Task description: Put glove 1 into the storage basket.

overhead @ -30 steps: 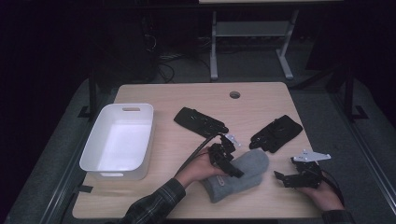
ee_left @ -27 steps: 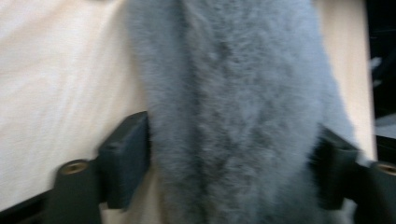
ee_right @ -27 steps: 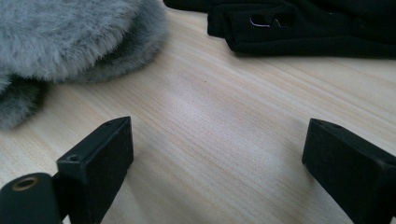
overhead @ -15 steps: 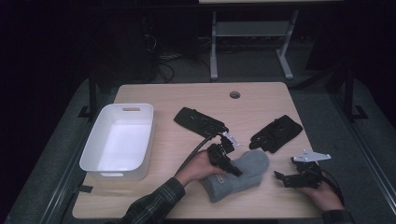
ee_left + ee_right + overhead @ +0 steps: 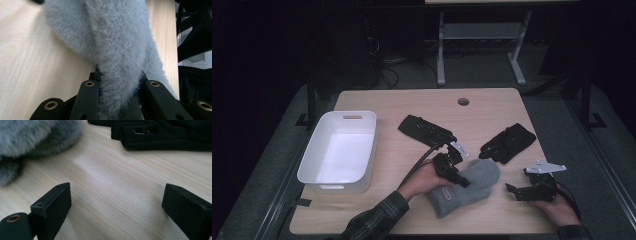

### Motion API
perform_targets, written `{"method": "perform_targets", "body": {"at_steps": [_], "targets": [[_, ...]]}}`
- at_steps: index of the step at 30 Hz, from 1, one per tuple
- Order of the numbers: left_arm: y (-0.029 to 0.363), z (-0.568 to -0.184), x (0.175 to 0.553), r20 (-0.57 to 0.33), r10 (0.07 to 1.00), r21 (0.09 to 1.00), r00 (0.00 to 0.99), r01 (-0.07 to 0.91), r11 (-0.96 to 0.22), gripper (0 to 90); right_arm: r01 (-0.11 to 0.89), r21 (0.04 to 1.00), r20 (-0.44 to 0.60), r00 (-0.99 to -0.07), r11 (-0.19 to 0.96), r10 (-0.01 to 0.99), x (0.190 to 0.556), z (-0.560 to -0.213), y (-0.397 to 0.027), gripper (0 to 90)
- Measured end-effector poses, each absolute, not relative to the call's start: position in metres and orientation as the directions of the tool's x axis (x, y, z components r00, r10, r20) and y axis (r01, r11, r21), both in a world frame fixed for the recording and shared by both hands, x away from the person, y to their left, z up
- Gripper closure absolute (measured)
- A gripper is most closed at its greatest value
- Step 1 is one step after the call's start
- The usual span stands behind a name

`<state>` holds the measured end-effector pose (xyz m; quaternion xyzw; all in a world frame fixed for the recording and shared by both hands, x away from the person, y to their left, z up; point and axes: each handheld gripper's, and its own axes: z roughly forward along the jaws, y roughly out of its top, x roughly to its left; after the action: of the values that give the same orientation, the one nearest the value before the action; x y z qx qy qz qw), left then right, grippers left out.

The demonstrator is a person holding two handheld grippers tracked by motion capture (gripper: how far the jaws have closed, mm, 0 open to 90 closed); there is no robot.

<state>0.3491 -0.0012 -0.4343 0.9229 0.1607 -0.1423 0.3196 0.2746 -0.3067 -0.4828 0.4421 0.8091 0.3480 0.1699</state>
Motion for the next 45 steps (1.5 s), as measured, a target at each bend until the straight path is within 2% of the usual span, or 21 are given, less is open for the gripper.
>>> {"method": "perform_targets", "body": {"at_steps": [24, 45], "targets": [[0.085, -0.357, 0.361, -0.256, 0.377, 0.613, 0.89, 0.451, -0.649, 73.2, 0.597, 0.714, 0.032, -0.552, 0.367, 0.833, 0.275, -0.483, -0.307, 8.6], [0.159, -0.3, 0.372, -0.216, 0.513, 0.638, 0.831, 0.518, -0.57, 73.2, 0.597, 0.713, 0.032, -0.551, 0.367, 0.834, 0.275, -0.483, -0.306, 8.5]]}}
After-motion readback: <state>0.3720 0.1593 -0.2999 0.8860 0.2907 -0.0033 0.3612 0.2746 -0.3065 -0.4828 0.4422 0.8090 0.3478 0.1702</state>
